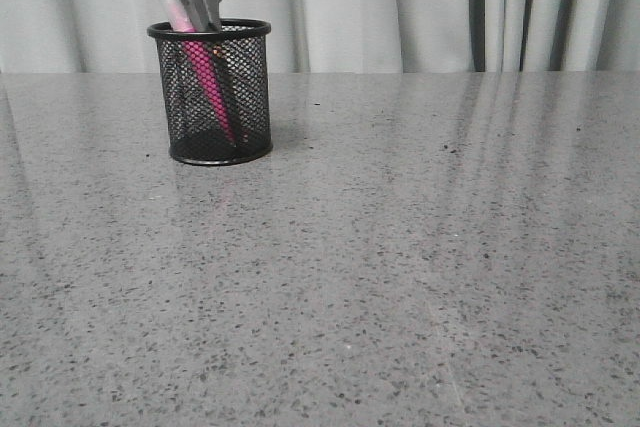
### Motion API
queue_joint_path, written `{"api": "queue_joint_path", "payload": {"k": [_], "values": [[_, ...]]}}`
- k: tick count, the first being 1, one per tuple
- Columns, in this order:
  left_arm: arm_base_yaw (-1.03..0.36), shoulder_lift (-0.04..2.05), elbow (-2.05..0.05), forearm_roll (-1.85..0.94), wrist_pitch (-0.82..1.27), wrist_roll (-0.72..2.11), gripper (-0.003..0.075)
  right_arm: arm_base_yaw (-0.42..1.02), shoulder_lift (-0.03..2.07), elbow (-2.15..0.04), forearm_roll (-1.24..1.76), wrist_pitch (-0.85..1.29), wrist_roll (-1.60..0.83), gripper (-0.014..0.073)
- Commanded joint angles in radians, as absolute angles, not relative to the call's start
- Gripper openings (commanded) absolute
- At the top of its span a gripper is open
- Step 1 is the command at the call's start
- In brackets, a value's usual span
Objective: Put pen and scissors into bin
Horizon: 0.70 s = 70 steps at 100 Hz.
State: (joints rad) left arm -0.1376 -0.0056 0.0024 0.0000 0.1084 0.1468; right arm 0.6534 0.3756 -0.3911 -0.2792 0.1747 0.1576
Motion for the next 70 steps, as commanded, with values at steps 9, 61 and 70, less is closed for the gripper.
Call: {"api": "queue_joint_path", "payload": {"k": [9,61,70], "values": [[-0.081,-0.035,0.047,0.000,0.146,-0.006,-0.0019,0.654,0.379,-0.416,-0.290,0.107,0.148,-0.0069],[-0.036,-0.035,0.047,0.000,0.254,-0.179,-0.0019,0.654,0.379,-0.416,-0.290,0.107,0.148,-0.0069],[-0.036,-0.035,0.047,0.000,0.254,-0.179,-0.0019,0.654,0.379,-0.416,-0.290,0.107,0.148,-0.0069]]}}
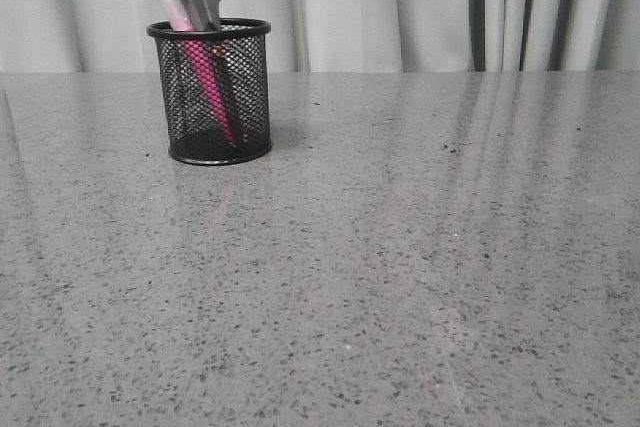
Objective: Put pen and scissors into bin
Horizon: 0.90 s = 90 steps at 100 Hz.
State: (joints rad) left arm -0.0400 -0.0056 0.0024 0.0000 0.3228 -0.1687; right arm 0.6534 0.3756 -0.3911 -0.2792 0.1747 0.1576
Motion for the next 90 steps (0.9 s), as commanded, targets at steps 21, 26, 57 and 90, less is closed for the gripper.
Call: {"api": "queue_joint_path", "payload": {"k": [21,26,57,90], "values": [[-0.036,-0.035,0.047,0.000,0.254,-0.179,-0.0019,0.654,0.379,-0.416,-0.290,0.107,0.148,-0.0069],[-0.036,-0.035,0.047,0.000,0.254,-0.179,-0.0019,0.654,0.379,-0.416,-0.290,0.107,0.148,-0.0069],[-0.036,-0.035,0.047,0.000,0.254,-0.179,-0.0019,0.531,0.374,-0.345,-0.290,0.152,0.148,-0.0069],[-0.036,-0.035,0.047,0.000,0.254,-0.179,-0.0019,0.170,0.277,-0.026,-0.205,-0.179,0.148,-0.0069]]}}
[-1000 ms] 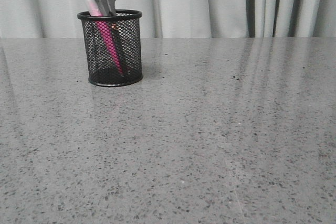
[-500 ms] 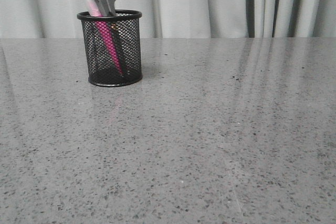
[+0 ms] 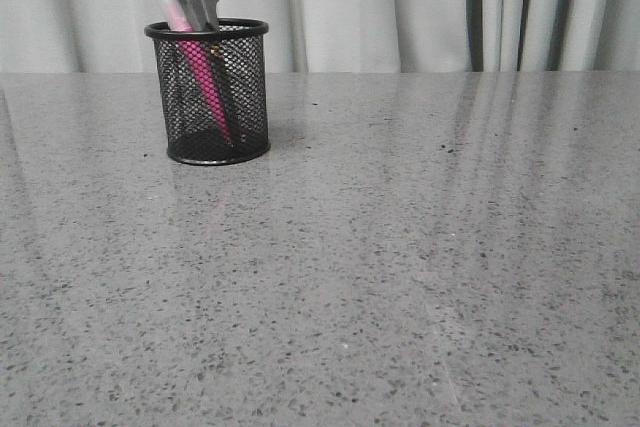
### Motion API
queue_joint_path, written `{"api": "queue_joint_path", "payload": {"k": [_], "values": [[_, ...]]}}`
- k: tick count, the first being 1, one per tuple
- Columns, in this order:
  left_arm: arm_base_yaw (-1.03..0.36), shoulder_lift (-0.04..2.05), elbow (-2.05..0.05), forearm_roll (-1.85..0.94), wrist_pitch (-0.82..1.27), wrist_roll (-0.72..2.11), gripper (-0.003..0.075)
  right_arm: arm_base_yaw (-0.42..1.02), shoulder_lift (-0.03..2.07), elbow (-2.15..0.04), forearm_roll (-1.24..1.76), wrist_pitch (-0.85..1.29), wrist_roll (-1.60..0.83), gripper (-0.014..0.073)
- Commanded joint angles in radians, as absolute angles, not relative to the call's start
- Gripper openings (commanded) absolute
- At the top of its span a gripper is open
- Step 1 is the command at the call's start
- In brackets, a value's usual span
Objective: Put pen and scissors into bin
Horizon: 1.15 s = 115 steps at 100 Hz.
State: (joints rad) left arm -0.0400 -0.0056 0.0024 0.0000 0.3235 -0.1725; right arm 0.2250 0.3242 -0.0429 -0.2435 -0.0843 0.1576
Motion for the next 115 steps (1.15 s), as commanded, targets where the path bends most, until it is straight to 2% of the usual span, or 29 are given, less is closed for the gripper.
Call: {"api": "queue_joint_path", "payload": {"k": [1,11,26,41,115], "values": [[-0.036,-0.035,0.047,0.000,0.254,-0.179,-0.0019,0.160,0.262,-0.018,-0.198,-0.169,0.148,-0.0069],[-0.036,-0.035,0.047,0.000,0.254,-0.179,-0.0019,0.098,0.145,0.026,-0.181,-0.090,0.148,-0.0069],[-0.036,-0.035,0.047,0.000,0.254,-0.179,-0.0019,0.011,-0.031,0.024,-0.174,0.163,0.148,-0.0069],[-0.036,-0.035,0.047,0.000,0.254,-0.179,-0.0019,-0.020,-0.026,0.024,-0.151,0.293,0.148,-0.0069],[-0.036,-0.035,0.047,0.000,0.254,-0.179,-0.0019,-0.020,-0.029,0.024,-0.145,0.290,0.148,-0.0069]]}}
